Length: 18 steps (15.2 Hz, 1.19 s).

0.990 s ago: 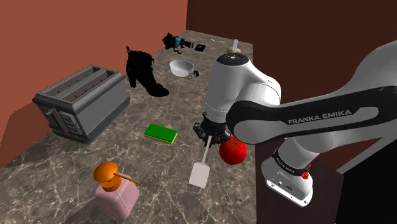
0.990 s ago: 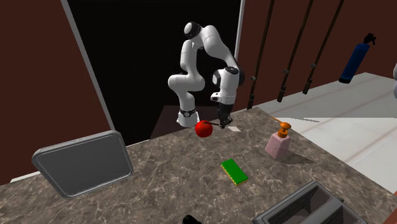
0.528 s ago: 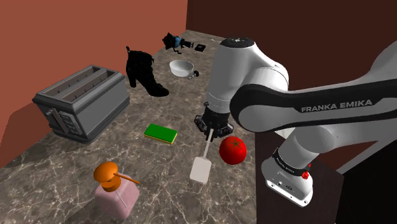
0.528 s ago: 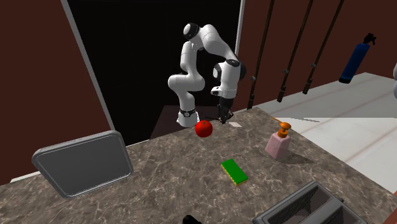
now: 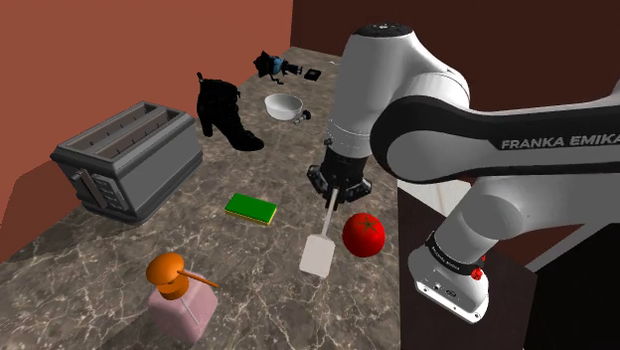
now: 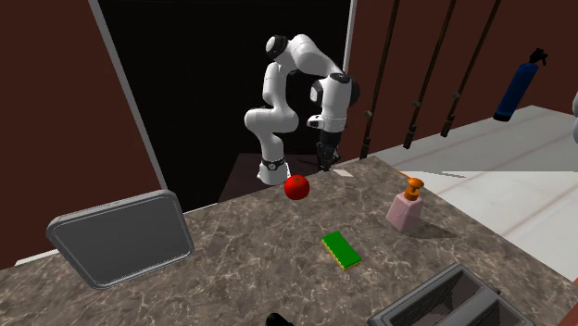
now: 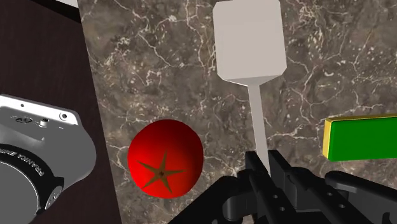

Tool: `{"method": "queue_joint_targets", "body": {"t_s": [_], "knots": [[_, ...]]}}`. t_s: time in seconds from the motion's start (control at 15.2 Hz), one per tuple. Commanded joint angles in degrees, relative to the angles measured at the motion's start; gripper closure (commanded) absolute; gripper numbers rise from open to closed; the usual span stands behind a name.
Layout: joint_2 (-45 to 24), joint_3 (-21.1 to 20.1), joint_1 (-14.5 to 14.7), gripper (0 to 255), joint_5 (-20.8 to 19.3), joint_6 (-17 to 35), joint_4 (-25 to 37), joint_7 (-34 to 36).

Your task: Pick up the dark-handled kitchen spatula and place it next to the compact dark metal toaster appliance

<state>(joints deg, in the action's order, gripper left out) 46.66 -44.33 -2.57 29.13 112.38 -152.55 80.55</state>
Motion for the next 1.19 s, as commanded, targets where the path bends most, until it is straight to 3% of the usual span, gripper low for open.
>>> {"method": "queue_joint_targets", "body": {"t_s": [0.0,0.92,1.12], "knots": [[0.4,0.9,-0.2,255,-0.7,-1.7,1.3,0.0],[2.3,6.0,-0.9,255,-4.6,-12.0,9.5,0.2],[-4.5,4.0,-5.3,255,-6.5,-8.8,13.6,-0.4]]}}
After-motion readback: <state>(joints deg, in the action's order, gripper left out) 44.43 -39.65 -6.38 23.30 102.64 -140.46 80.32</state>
